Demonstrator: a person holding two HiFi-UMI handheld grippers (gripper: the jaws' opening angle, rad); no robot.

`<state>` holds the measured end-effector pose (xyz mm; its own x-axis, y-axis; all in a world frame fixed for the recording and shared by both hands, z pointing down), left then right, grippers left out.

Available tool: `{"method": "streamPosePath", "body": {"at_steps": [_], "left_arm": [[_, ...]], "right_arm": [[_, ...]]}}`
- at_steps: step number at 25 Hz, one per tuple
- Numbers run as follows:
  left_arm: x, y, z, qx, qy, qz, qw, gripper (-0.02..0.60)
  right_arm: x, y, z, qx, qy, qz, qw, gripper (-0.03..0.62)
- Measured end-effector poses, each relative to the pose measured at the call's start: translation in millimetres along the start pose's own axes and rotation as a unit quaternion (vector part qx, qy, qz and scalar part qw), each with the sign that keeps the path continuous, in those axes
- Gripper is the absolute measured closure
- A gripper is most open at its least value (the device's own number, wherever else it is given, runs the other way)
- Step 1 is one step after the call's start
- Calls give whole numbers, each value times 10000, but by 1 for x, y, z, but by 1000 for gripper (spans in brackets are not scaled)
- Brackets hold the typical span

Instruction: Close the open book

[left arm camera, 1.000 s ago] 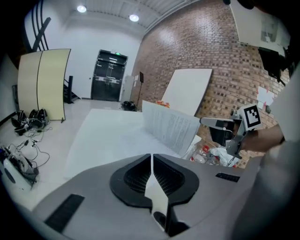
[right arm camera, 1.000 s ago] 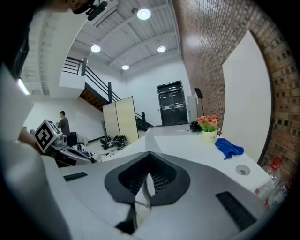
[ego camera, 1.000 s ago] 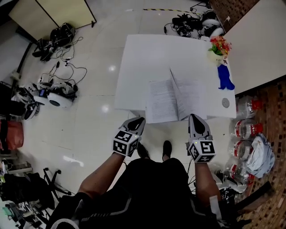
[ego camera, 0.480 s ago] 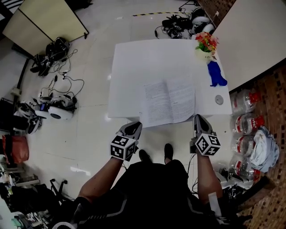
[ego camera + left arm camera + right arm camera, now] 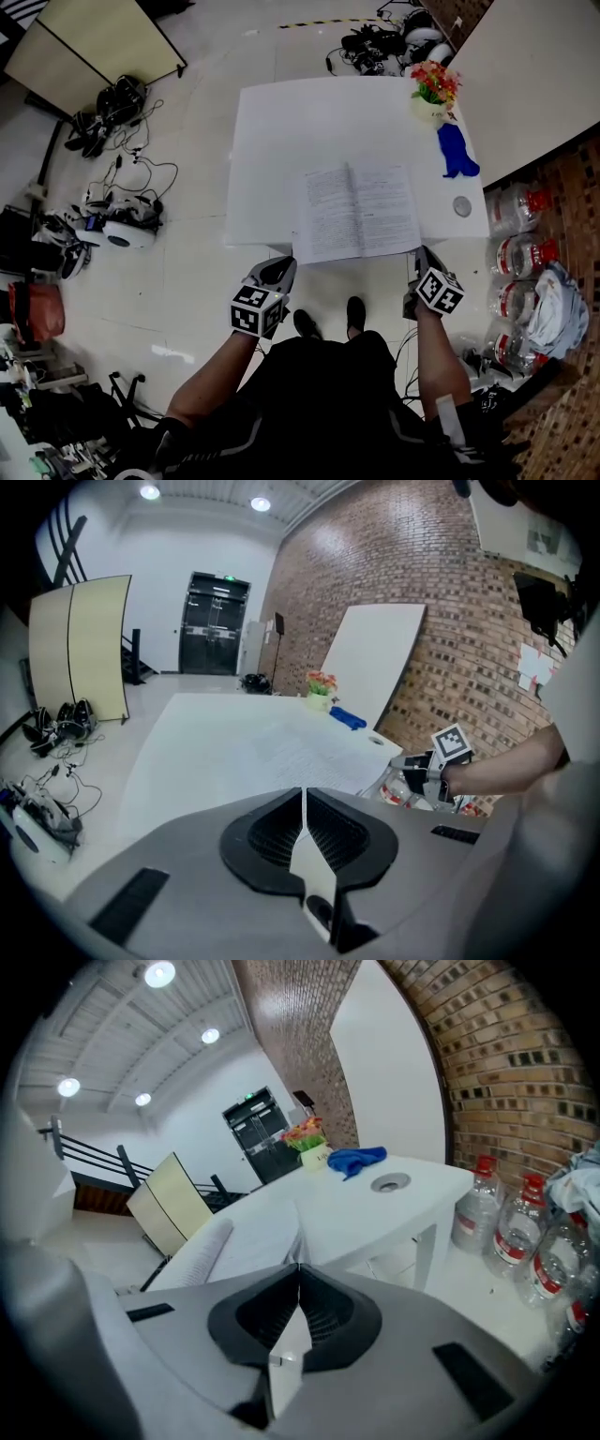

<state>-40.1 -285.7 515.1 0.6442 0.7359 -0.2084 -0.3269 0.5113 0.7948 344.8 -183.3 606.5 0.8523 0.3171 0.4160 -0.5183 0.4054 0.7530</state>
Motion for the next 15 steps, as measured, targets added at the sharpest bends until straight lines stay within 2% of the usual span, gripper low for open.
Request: {"method": "streamPosePath", "body": {"at_steps": [3,9,12,15], "left_arm": [[-1,4,-1,7,-7,-40,10000,577],[-5,3,-5,103,-35,-169,9998,577],[-6,3,-7,190,-47,-184,9996,577],[-9,4,-8,276,-39,-235,9993,577]], "right_arm": [[10,9,0,-217,255,-91,9994,594],[8,8,-9,-290,572,-407,9971,592],[-6,-6,-18,-121,445,-879,9951,592],[-42,-24,-22,34,96,-1665,9860,592]]}}
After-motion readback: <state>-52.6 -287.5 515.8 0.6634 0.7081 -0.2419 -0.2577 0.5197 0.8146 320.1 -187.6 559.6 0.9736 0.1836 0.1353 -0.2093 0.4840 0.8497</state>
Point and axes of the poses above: the fingertips, and each gripper's own axes: z forward along the fingers, x to its right, y out of its underside, the point moved 10 cm from there along -z, backward along the fingers, and after that the axes turned 2 degrees about x, right-handed, at the moved point
